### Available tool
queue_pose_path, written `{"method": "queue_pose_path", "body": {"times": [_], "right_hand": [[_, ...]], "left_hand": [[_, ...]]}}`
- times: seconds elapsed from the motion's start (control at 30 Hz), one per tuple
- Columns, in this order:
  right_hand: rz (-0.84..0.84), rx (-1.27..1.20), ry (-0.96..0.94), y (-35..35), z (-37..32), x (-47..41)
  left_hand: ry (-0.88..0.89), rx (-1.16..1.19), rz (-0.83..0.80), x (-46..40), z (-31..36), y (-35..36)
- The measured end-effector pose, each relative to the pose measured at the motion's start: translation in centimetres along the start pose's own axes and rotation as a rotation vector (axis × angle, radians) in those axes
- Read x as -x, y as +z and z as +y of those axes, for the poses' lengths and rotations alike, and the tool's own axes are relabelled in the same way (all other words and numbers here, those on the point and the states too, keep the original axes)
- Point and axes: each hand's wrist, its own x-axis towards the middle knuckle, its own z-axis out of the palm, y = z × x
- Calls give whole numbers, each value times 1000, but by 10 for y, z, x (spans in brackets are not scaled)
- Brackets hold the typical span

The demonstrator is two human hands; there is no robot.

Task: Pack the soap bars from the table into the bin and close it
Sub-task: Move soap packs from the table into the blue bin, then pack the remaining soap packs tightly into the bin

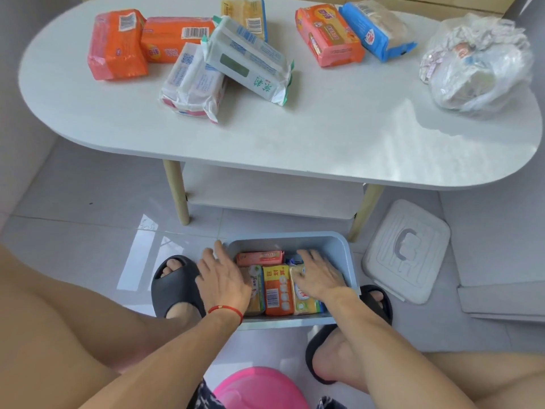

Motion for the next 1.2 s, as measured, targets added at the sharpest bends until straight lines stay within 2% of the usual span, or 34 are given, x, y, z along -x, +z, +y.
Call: {"method": "queue_pose_path", "body": {"times": [0.07, 0.13, 0.23, 0.37, 0.5, 0.53, 0.57, 0.63, 0.7, 0.77, 0.83, 0.93, 1.0, 1.07, 1.13, 1.2], "right_hand": [[-54, 11, -41, 10, -3, 2], [-82, 21, -31, 18, -5, 1], [-138, 33, -26, 15, -8, -6], [-237, 91, -26, 12, -6, -5], [-254, 148, 35, -5, -25, 0], [-258, 119, 27, -16, -37, 3], [-268, 88, 4, -29, -49, 8], [-259, 64, -54, -62, -75, 24], [-186, 52, -123, -103, -98, 47], [-90, -2, -256, -147, -116, 75], [73, -135, -417, -189, -133, 106], [384, -448, -578, -236, -150, 128], [654, -485, -612, -256, -157, 120], [834, -393, -604, -272, -168, 99], [818, -204, -578, -280, -178, 70], [744, -56, -533, -280, -186, 46]], "left_hand": [[-134, 245, -107, -1, -6, 10], [-204, 403, -126, -4, -7, 14], [-255, 405, -115, -7, -6, 11], [-239, 355, -149, -5, -10, 13], [-286, 391, -197, -5, -8, 4], [-290, 371, -159, -5, -6, -4], [-236, 328, -95, -4, -1, -12], [28, 333, 87, 1, 12, -39], [297, 510, 192, 8, 31, -77], [462, 688, 282, 12, 50, -121], [612, 805, 441, 10, 59, -170], [750, 728, 648, -14, 64, -235], [733, 511, 701, -42, 67, -260], [641, 247, 645, -69, 71, -270], [548, 204, 479, -87, 72, -267], [540, 305, 428, -94, 73, -261]]}}
